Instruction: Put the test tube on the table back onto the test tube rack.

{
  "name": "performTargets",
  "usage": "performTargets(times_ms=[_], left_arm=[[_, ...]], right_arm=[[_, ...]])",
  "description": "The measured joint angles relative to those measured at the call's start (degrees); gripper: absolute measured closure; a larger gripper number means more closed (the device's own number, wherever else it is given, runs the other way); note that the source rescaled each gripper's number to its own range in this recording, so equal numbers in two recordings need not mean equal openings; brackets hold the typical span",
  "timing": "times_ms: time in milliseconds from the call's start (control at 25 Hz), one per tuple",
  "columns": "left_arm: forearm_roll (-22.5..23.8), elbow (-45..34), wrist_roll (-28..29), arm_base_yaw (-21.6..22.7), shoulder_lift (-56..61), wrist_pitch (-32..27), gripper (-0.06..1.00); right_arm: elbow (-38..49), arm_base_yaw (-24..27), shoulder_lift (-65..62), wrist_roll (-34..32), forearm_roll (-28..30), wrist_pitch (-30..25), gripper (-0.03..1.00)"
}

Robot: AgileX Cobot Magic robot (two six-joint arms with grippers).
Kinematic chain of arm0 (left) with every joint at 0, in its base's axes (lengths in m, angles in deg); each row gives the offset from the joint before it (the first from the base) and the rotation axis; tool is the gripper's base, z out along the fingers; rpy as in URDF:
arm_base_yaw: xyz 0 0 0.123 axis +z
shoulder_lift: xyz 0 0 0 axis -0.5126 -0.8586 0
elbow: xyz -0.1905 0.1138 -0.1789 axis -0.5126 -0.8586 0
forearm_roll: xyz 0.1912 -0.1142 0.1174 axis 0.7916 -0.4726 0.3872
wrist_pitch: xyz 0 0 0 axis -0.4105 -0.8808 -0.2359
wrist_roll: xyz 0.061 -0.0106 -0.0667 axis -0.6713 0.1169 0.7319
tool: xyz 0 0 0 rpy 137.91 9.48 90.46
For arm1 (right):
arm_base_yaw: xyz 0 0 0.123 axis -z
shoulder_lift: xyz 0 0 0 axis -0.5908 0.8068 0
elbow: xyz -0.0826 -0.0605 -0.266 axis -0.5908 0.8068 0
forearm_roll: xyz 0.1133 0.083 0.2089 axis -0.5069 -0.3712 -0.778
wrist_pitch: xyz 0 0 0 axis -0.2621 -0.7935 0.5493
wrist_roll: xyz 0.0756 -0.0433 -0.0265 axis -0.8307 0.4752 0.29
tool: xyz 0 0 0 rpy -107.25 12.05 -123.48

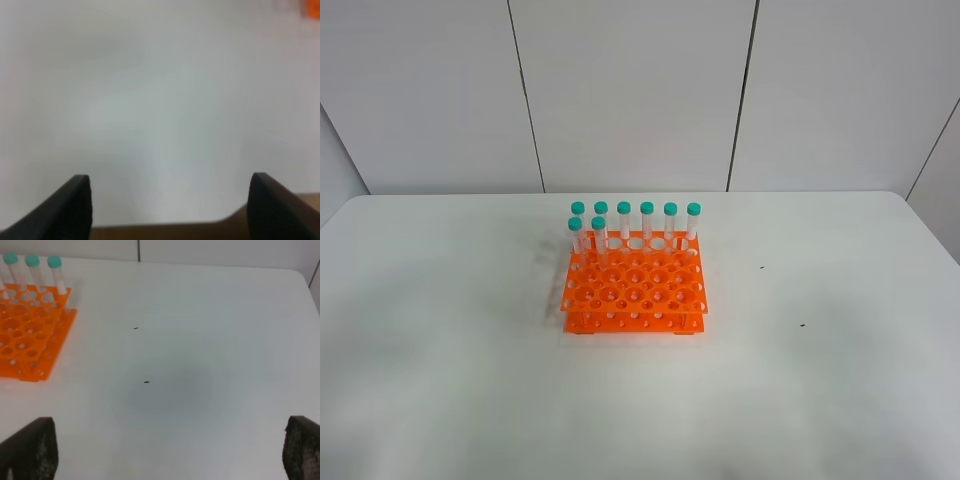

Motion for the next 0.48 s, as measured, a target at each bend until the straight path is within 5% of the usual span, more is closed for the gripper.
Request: performTargets(times_ms=[480], left_arm=[[0.1, 0.0, 0.0, -0.1, 5.3, -0.1, -0.01]], right_arm=[[0.0, 0.0, 0.0, 0.0, 0.0, 0.0, -0.03]])
